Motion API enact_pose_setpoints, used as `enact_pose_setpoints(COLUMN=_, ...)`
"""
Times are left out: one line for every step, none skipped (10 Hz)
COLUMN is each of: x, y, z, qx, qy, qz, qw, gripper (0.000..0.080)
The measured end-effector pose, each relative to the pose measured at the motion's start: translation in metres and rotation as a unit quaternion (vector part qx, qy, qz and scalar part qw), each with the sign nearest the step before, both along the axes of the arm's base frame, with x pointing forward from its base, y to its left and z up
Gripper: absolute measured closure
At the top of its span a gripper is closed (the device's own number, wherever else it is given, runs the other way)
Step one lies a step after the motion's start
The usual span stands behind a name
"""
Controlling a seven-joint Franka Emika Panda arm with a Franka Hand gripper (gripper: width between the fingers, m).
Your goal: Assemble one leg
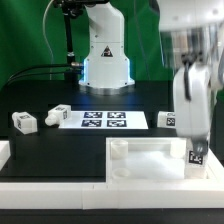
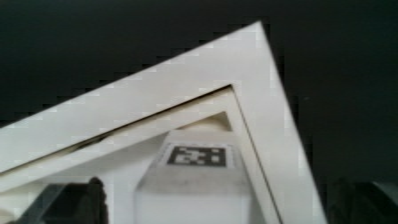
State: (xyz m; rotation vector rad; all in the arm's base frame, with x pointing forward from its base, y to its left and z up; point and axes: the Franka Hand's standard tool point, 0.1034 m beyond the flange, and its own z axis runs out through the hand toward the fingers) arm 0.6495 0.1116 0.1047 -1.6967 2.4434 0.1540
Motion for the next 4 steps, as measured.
enact_pose_setpoints(x=0.0017, y=0.0031, z=0.0235, qx=0.009, qy=-0.004, qz=0.008, qw=1.000, gripper=0.0153)
enact_pose_setpoints(x=0.0050, y=0.0013, z=0.0293, qx=0.009, qy=-0.012, qz=0.009, qw=1.000, gripper=0.0153)
enact_pose_setpoints(x=0.0055, y=-0.0011, z=0.0207, qx=0.006, qy=-0.011, qz=0.008, qw=1.000, gripper=0.0151)
enact_pose_setpoints(x=0.0050, y=0.0000, z=0.0200, qx=0.005, qy=-0.011, qz=0.009, qw=1.000, gripper=0.0151)
